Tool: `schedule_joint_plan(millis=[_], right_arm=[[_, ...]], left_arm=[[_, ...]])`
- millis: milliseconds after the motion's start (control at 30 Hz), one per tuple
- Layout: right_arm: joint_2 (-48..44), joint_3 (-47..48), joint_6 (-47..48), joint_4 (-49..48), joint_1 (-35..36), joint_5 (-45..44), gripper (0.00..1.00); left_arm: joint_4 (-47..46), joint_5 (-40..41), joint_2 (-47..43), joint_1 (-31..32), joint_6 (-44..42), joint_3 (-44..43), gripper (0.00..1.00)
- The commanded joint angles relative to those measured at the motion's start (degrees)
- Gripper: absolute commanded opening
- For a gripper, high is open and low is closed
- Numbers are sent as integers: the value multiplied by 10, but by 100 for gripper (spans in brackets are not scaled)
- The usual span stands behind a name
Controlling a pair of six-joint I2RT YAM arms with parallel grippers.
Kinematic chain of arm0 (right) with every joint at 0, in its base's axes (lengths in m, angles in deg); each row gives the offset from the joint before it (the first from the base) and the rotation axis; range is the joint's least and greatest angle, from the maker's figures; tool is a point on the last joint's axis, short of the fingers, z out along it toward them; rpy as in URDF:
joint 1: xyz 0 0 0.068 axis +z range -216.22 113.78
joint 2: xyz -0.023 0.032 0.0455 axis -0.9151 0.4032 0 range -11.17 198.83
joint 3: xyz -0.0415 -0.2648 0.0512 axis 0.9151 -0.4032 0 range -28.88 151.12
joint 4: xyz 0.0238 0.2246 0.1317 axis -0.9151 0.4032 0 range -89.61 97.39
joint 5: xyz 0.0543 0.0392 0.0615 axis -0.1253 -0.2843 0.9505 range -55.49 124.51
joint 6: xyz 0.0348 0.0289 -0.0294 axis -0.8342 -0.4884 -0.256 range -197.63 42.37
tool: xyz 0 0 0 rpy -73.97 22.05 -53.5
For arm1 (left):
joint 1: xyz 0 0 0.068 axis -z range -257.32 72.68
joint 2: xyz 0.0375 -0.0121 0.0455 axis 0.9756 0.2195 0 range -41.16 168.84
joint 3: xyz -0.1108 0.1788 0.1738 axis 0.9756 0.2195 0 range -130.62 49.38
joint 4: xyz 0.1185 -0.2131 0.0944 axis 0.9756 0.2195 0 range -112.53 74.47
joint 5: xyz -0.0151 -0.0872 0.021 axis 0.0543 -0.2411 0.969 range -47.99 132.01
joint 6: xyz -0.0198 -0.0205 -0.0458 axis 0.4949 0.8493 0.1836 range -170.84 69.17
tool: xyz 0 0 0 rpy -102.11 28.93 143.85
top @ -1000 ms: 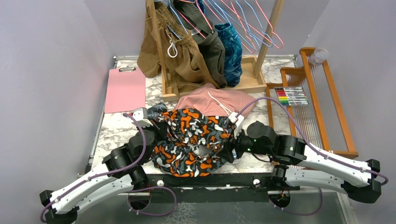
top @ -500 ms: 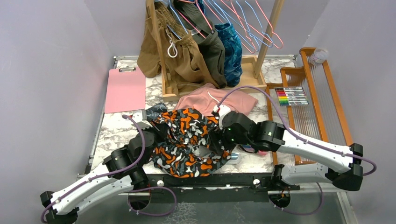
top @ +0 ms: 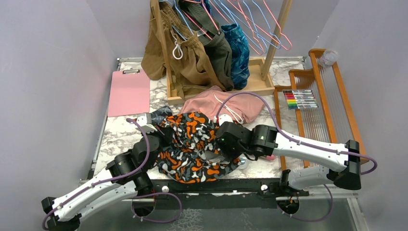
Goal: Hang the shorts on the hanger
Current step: Adjust the shorts at the center of the board.
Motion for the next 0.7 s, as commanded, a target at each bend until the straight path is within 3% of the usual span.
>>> schedule_joint_plan(millis=[0, 100, 167, 233, 333, 400, 667], right_arm=[[-7, 2, -7, 70, 3, -48, 44], [-13, -1, -7, 84, 3, -56, 27], [-14, 0, -5, 89, 3, -56, 24], [-16, 5, 0, 86, 3, -46, 28], [-21, 8, 20, 51, 3, -8, 47], [-12, 9, 24, 38, 3, 5, 53], [28, -13, 25, 13, 4, 2, 55]], left_arm=[[-3, -5, -3, -1, -15, -6, 0], [-3, -4, 1, -2, -16, -7, 0], [-4, -5, 3, -2, -15, -8, 0], [-5, -7, 7, -2, -12, -10, 0], [-7, -11, 16, -2, -10, -14, 0], [-13, -17, 22, -2, -8, -15, 0], [-28, -39, 43, -2, -2, -19, 0]])
